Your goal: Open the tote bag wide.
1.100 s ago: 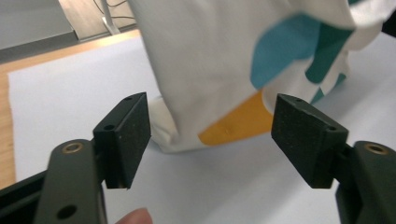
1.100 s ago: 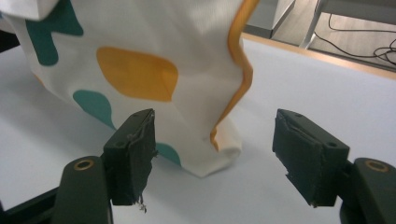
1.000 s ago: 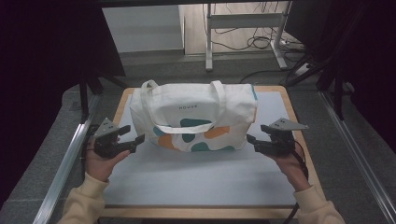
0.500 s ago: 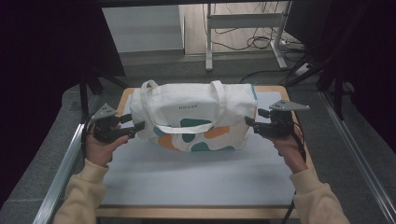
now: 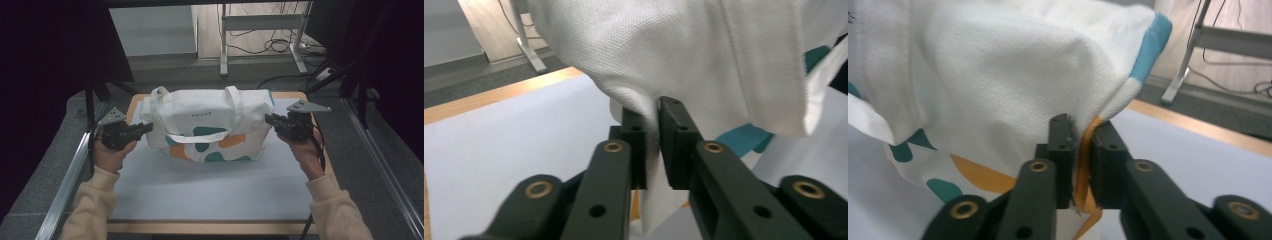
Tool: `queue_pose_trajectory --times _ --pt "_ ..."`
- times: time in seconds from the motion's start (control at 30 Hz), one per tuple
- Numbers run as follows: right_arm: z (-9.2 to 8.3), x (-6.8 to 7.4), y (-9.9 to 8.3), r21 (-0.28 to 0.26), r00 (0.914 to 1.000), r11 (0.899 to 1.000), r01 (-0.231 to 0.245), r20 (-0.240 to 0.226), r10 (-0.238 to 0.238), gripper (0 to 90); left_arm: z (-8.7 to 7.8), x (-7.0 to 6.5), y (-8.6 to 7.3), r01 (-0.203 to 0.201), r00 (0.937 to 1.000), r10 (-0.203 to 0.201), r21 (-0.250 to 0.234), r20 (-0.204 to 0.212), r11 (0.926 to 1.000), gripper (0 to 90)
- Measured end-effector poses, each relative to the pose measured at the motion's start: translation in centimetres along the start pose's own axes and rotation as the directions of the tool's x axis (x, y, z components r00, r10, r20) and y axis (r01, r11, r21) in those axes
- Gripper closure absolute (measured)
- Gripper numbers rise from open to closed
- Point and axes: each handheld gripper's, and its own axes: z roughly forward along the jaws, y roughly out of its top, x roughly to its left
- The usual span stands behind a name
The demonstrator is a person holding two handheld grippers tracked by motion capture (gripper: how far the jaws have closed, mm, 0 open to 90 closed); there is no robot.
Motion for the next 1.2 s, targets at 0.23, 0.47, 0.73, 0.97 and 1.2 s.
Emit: queue_pose_trajectory --times 0.23,0.47,0.73,0.97,1.2 --pt "-0.5 0.4 -0.4 -0.038 0.9998 0.999 0.021 -0.004 -0.021 85.3 -0.6 -0.3 -0.2 -0.017 0.9998 0.017 -0.005 0.014 0.9998 87.1" --pt "-1.2 0.6 -0.4 -0.069 0.9992 0.997 0.037 -0.012 -0.038 85.3 -1.4 -0.8 -0.5 -0.033 0.9993 0.033 -0.030 0.016 0.9990 87.1" --pt "-2.0 1.0 -1.6 -0.080 0.9978 0.996 0.047 -0.042 -0.051 85.4 -2.1 -1.6 -2.2 -0.053 0.9980 0.054 -0.041 0.031 0.9978 87.0" --pt "-1.8 1.5 -2.7 -0.053 0.9964 0.996 0.064 -0.052 -0.067 85.9 -1.7 -1.8 -3.2 -0.057 0.9976 0.058 -0.026 0.038 0.9980 87.3" --pt "-1.5 1.7 -3.6 -0.038 0.9958 0.997 0.065 -0.062 -0.067 86.3 -1.2 -2.0 -3.8 -0.061 0.9974 0.062 -0.010 0.038 0.9981 87.5"
